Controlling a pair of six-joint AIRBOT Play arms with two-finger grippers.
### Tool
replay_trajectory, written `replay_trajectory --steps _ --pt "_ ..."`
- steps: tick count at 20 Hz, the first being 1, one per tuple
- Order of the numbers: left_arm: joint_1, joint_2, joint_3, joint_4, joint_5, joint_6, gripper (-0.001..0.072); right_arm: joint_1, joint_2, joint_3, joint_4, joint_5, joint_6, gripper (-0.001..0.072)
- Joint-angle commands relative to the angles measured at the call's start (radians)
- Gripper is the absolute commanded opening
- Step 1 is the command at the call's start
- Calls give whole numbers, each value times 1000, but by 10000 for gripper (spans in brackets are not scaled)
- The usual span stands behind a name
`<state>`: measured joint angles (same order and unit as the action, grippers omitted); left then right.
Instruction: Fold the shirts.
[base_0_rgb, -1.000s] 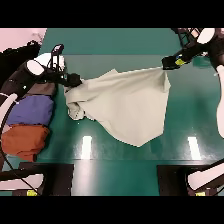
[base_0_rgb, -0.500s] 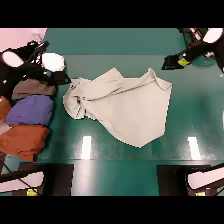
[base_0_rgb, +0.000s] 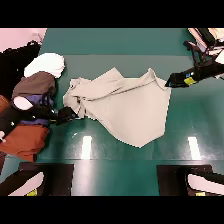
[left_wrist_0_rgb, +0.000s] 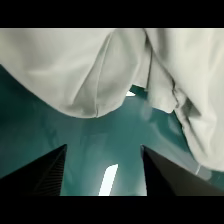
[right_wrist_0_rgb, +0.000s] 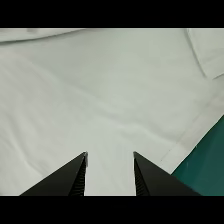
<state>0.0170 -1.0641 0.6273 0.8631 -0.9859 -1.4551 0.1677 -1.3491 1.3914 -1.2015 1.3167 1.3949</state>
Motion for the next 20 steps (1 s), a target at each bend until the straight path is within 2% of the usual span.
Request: replay_trajectory --steps 1,5,9,13,14,15,16,17,18,20 --pt "-34 21 -137 -159 172 -32 550 1 61 -79 6 -23 0 344" --pt "-34 21 -160 -170 300 -119 550 1 76 -79 8 -15 0 344" --pt "-34 11 -160 -200 373 -119 550 1 75 -78 37 -20 0 344" --pt "-34 -37 -160 -215 321 -116 544 1 75 -78 61 -38 1 344" --pt "-34 -37 -159 -219 321 -116 376 1 75 -78 58 -30 1 344" --pt "-34 -37 -158 -235 323 -112 173 1 75 -78 57 -20 1 344" --pt "-34 -37 -156 -259 324 -90 124 1 75 -79 55 -7 1 344" --pt "-34 -37 -148 -275 319 -61 112 0 75 -79 49 13 2 344" --pt "-34 -37 -130 -274 302 -37 23 -6 75 -80 30 37 10 340" --pt "-34 -37 -63 -272 256 26 23 -21 90 -126 -8 70 46 340"
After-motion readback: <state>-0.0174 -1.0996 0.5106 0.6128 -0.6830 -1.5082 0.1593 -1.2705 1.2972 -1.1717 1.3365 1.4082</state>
